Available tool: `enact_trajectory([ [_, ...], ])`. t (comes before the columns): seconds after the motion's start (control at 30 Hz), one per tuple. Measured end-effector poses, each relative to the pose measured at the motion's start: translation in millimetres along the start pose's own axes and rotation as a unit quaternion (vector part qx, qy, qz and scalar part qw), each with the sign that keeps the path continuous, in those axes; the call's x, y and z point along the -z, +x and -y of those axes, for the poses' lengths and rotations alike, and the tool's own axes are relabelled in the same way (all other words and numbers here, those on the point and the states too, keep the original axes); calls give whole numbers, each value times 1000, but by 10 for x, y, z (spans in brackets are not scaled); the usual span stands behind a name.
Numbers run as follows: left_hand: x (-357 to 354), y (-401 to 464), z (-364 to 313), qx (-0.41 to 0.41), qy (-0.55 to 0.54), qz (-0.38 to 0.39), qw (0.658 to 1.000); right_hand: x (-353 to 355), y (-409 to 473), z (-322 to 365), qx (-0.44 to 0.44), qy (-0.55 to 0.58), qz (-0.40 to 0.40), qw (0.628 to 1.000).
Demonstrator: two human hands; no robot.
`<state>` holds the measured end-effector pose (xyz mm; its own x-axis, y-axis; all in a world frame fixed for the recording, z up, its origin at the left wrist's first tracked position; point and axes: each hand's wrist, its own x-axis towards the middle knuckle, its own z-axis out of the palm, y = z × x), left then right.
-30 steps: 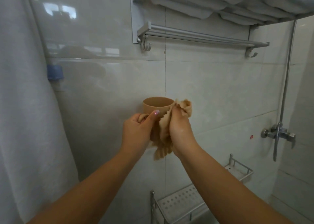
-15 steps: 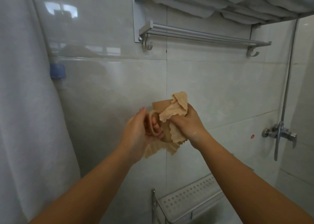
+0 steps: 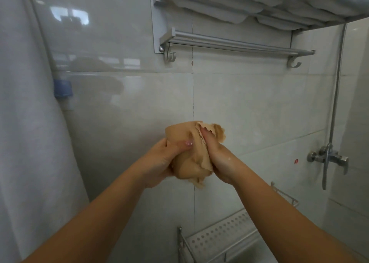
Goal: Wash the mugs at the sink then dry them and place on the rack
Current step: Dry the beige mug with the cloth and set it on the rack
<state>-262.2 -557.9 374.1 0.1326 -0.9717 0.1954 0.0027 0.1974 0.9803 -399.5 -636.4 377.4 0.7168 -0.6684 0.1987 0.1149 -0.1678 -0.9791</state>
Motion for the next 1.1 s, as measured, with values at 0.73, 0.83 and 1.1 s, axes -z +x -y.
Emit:
enact_trajectory([
  [0.73, -20, -100, 64, -38, 90, -133, 986, -184, -18, -200, 228, -160, -251, 927],
  [0.83, -50, -152, -31, -27, 39, -83, 995, -74, -16, -96, 181, -96, -245, 948],
  [1.1, -193, -56, -47, -94, -34, -165, 981, -225, -54, -164, 182, 44, -153, 970],
])
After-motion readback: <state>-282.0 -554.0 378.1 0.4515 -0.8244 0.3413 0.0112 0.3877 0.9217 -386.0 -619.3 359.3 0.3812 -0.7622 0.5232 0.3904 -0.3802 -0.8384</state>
